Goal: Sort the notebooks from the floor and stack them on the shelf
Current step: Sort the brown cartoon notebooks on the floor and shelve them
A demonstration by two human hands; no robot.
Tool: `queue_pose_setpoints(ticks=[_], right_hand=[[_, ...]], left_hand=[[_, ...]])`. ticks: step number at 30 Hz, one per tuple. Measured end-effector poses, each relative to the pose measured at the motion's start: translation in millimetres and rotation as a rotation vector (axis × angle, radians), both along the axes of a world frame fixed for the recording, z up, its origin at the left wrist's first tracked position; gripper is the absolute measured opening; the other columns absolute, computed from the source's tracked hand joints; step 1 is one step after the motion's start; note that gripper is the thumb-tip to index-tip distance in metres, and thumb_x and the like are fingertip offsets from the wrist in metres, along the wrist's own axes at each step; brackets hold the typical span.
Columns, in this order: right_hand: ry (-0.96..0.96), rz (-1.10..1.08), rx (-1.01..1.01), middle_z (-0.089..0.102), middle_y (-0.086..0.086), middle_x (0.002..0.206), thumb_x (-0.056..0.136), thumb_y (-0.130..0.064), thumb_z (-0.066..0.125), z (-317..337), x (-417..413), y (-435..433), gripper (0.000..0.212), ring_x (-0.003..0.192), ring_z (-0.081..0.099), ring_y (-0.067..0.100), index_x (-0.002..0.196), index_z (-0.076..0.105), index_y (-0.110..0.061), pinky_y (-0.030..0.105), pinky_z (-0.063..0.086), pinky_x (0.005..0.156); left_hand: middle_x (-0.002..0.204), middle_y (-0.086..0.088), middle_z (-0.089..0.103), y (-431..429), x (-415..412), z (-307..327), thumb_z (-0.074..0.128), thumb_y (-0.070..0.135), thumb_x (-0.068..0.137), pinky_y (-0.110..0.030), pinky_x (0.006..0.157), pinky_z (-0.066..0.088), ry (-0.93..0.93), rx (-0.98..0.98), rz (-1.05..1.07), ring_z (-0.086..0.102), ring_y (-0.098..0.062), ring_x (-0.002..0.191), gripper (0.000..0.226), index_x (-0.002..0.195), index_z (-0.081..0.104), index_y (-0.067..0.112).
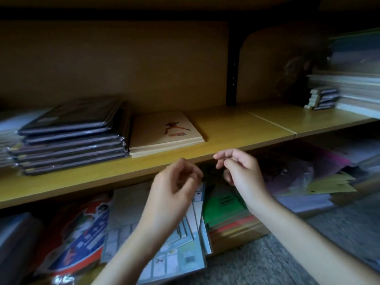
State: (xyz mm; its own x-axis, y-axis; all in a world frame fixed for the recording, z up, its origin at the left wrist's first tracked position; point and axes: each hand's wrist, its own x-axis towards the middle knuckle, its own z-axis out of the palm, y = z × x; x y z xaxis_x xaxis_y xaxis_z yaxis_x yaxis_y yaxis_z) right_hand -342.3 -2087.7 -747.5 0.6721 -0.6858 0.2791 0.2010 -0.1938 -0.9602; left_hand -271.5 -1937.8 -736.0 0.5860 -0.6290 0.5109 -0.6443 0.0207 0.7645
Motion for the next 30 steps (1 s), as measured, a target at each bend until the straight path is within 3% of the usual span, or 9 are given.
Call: queue_pose_setpoints(ticks=[2,4,10,13,16,19,22,26,30], right_hand=[[0.008,-0.011,-0.109,0.06,-0.004,0.064,0.089,0.007,0.042,-21,-17,-6,0.033,0.045,0.043,0.003,0.078,0.064,-0.015,0.015,0.033,0.046],[0.048,-0.006,-0.156,0.059,-0.005,0.06,0.088,0.011,0.04,-44,-37,-12,0.036,0.045,0.04,0.007,0.076,0.063,-0.015,0.017,0.031,0.045],[0.303,-0.021,-0.151,0.062,-0.006,0.062,0.084,0.008,0.04,-126,-113,-23,0.034,0.045,0.044,0.007,0.077,0.063,-0.017,0.018,0.036,0.049],[0.488,-0.017,-0.13,0.063,-0.01,0.063,0.085,0.008,0.039,-167,-153,-22,0.04,0.047,0.047,0.004,0.075,0.062,-0.022,0.023,0.038,0.052],[0.681,0.035,-0.107,0.062,-0.008,0.063,0.086,0.008,0.039,-199,-190,-17,0.041,0.049,0.049,0.001,0.076,0.061,-0.024,0.021,0.038,0.053],[0.856,0.109,-0.085,0.063,-0.009,0.077,0.088,0.001,0.046,-218,-218,-13,0.031,0.067,0.057,0.0,0.083,0.061,-0.026,0.014,0.044,0.062],[0.985,0.137,-0.043,0.059,-0.01,0.084,0.088,-0.006,0.051,-239,-237,-6,0.022,0.087,0.059,0.012,0.086,0.057,-0.027,0.028,0.047,0.084],[1.109,0.165,0.001,0.054,-0.013,0.088,0.087,-0.01,0.056,-257,-252,16,0.023,0.096,0.056,0.014,0.108,0.056,-0.02,0.03,0.046,0.086],[1.126,0.087,0.009,0.054,-0.004,0.109,0.087,-0.011,0.057,-262,-259,36,0.037,0.102,0.053,0.012,0.124,0.052,-0.017,0.021,0.041,0.077]], left_hand=[[0.085,0.012,0.063,-4,-16,-17,0.049,0.025,0.088,-0.028,0.068,0.052,-0.294,0.187,-0.057,0.061,-0.004,0.08,0.012,0.088,0.06,0.026],[0.087,0.01,0.064,-12,-33,-39,0.046,0.029,0.085,-0.033,0.07,0.05,-0.432,0.347,-0.158,0.059,-0.006,0.08,0.014,0.091,0.058,0.026],[0.101,0.004,0.066,-29,-74,-118,0.049,0.027,0.087,-0.029,0.077,0.047,-0.417,0.673,-0.431,0.06,-0.014,0.095,0.018,0.1,0.061,0.024],[0.112,0.001,0.061,-29,-90,-158,0.052,0.024,0.089,-0.025,0.083,0.042,-0.291,0.828,-0.514,0.057,-0.014,0.104,0.023,0.112,0.058,0.02],[0.129,-0.003,0.052,-23,-101,-194,0.055,0.031,0.092,-0.025,0.091,0.042,-0.042,1.153,-0.59,0.054,-0.016,0.113,0.04,0.128,0.047,0.016],[0.132,-0.005,0.05,-16,-102,-222,0.059,0.046,0.085,-0.024,0.08,0.04,0.181,1.416,-0.609,0.053,-0.017,0.111,0.058,0.132,0.043,0.014],[0.137,-0.012,0.042,-10,-107,-243,0.057,0.057,0.054,-0.025,0.077,0.037,0.351,1.458,-0.473,0.047,-0.023,0.118,0.093,0.132,0.04,0.01],[0.138,-0.015,0.022,0,-124,-261,0.06,0.05,0.035,-0.034,0.096,0.042,0.508,1.367,-0.182,0.031,-0.032,0.127,0.116,0.139,0.028,0.01],[0.153,-0.016,0.011,9,-132,-276,0.06,0.045,0.037,-0.045,0.107,0.034,0.54,1.383,-0.281,0.022,-0.035,0.137,0.128,0.15,0.006,0.023]])
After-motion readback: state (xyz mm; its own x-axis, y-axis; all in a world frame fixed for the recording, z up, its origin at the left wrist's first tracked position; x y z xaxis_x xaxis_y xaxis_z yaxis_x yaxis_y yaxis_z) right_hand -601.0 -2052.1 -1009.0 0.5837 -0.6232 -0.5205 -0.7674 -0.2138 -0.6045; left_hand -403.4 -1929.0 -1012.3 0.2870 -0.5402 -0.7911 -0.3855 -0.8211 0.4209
